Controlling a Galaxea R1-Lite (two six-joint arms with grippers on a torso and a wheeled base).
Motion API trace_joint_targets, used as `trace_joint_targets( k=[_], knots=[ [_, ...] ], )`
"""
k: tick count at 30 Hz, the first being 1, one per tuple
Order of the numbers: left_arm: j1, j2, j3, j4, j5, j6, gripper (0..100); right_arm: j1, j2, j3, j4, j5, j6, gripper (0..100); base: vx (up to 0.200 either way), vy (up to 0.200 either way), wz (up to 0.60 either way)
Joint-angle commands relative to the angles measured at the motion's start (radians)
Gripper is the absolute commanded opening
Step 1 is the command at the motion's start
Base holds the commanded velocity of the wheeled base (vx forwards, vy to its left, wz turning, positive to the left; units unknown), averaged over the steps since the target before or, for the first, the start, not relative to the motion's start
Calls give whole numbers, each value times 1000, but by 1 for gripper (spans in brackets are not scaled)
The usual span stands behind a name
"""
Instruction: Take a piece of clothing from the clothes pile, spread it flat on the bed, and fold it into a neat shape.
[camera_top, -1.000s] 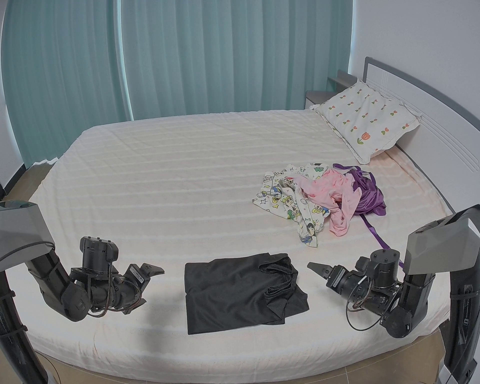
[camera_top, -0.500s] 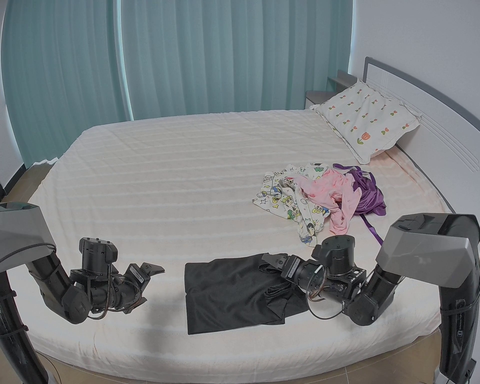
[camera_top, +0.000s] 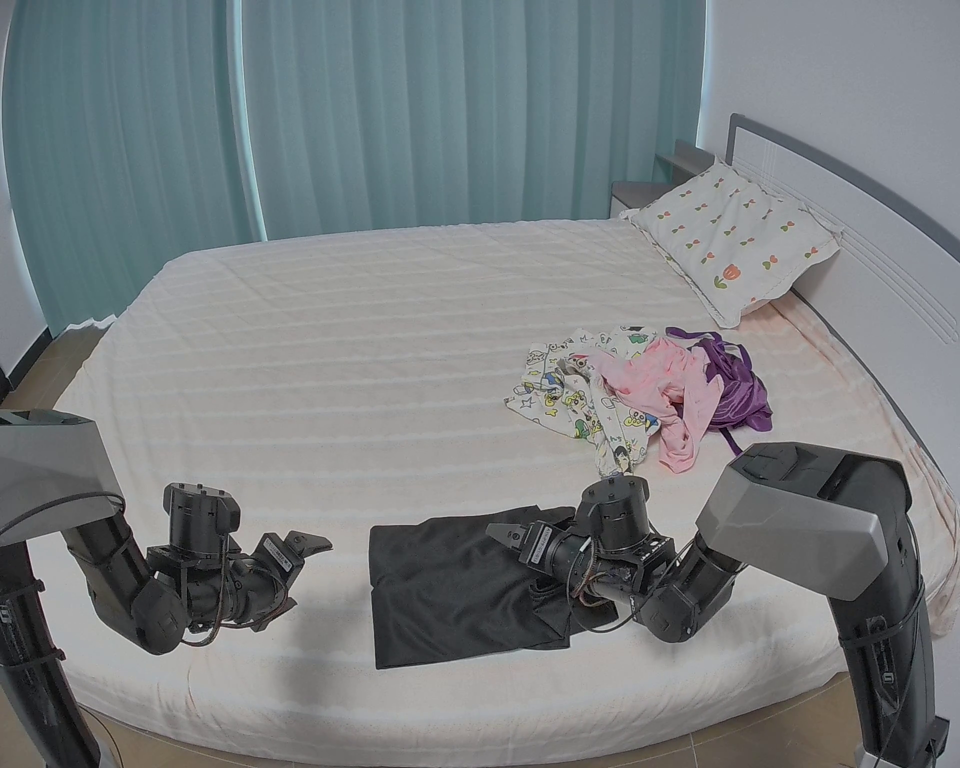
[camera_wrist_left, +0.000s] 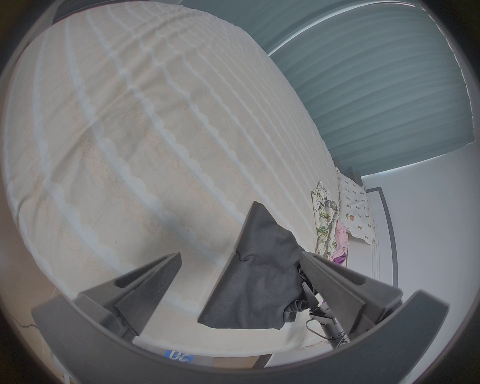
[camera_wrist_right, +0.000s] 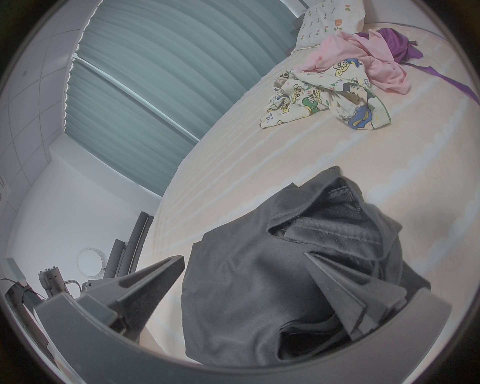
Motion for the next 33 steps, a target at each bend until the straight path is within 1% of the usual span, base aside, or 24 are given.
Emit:
trace_joint_targets(
  k=[1,4,8,10,12,13,14,17,18,20,23,25,28,30,31,32,33],
  knots=[
    [0,7,1,-1,0,0,100,-26,17,-19,2,3,-6,100,0,0,0],
    [0,7,1,-1,2,0,100,-71,43,-72,28,-6,-10,100,0,0,0],
    [0,11,-1,-1,2,1,100,-94,69,-129,18,-7,-1,100,0,0,0],
    [0,15,-1,-1,2,1,100,-107,67,-154,7,-24,-1,100,0,0,0],
    [0,15,-1,-1,3,1,100,-118,69,-169,18,-58,-4,100,0,0,0],
    [0,15,-1,-1,3,1,100,-118,69,-169,18,-58,-4,100,0,0,0],
    [0,15,-1,-1,3,1,100,-132,70,-167,19,-78,-6,100,0,0,0],
    [0,17,-1,-1,3,1,100,-161,66,-149,21,-83,-4,100,0,0,0],
    [0,17,-1,-1,3,1,100,-161,66,-149,21,-83,-4,100,0,0,0],
    [0,17,-3,-1,2,1,100,-199,60,-126,11,-81,-3,100,0,0,0],
    [0,18,-3,-1,3,1,100,-221,47,-114,5,-80,-1,100,0,0,0],
    [0,21,-4,-1,3,1,100,-236,-6,-60,4,-77,2,100,0,0,0],
    [0,21,-4,-1,2,1,100,-242,-88,55,10,-50,-6,100,0,0,0],
    [0,21,-4,-1,3,1,100,-236,-138,138,10,3,-6,100,0,0,0],
    [0,21,-6,-1,2,1,100,-230,-161,193,7,42,-6,100,0,0,0],
    [0,21,-6,-1,2,1,100,-230,-161,193,7,42,-6,100,0,0,0],
    [0,21,-6,-1,2,1,100,-219,-181,279,1,85,-15,100,0,0,0]
  ],
)
